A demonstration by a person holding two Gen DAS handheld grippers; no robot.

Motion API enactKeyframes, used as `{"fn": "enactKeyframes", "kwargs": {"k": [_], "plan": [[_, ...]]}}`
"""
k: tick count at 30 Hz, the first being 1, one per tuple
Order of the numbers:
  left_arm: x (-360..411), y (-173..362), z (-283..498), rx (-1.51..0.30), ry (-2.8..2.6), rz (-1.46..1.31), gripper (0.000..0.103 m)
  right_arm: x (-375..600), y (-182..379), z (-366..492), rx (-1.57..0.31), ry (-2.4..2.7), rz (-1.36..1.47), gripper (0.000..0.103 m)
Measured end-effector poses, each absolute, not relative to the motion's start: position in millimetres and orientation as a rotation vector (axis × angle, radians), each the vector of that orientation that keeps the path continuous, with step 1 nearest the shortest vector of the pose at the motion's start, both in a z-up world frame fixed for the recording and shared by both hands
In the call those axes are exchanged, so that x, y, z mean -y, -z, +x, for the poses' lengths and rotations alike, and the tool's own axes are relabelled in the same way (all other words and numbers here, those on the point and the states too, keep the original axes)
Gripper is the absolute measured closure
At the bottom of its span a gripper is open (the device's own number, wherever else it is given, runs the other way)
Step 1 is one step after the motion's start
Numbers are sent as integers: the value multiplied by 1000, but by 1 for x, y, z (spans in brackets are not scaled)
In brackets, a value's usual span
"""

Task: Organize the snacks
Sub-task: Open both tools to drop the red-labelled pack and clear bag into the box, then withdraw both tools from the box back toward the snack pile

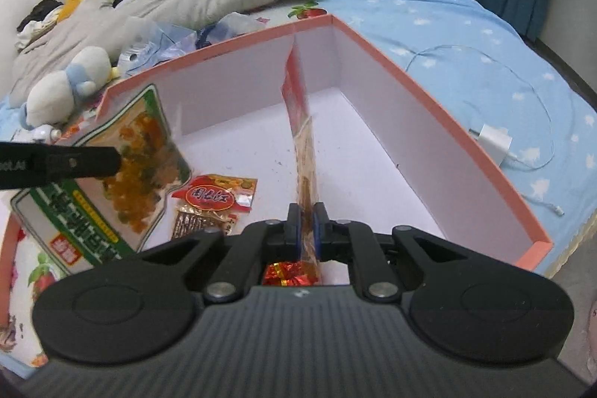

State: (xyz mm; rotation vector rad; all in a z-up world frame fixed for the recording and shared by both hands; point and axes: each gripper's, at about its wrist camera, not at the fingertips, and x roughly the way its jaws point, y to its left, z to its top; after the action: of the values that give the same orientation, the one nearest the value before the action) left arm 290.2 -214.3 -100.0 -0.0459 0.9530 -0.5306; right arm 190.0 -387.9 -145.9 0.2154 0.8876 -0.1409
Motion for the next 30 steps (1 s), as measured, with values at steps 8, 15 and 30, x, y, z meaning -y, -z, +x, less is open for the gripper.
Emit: {"fn": "enactKeyframes", "kwargs": {"k": [8, 15, 30], "plan": [[210, 97, 285, -950, 540, -42, 89, 395, 140, 187, -863, 126, 263, 48], [194, 79, 265, -875, 545, -46, 63, 394, 129, 171, -796, 161, 267, 49], [134, 42, 192, -696, 520, -82, 61, 354, 91, 110, -614, 85, 263, 49]]}}
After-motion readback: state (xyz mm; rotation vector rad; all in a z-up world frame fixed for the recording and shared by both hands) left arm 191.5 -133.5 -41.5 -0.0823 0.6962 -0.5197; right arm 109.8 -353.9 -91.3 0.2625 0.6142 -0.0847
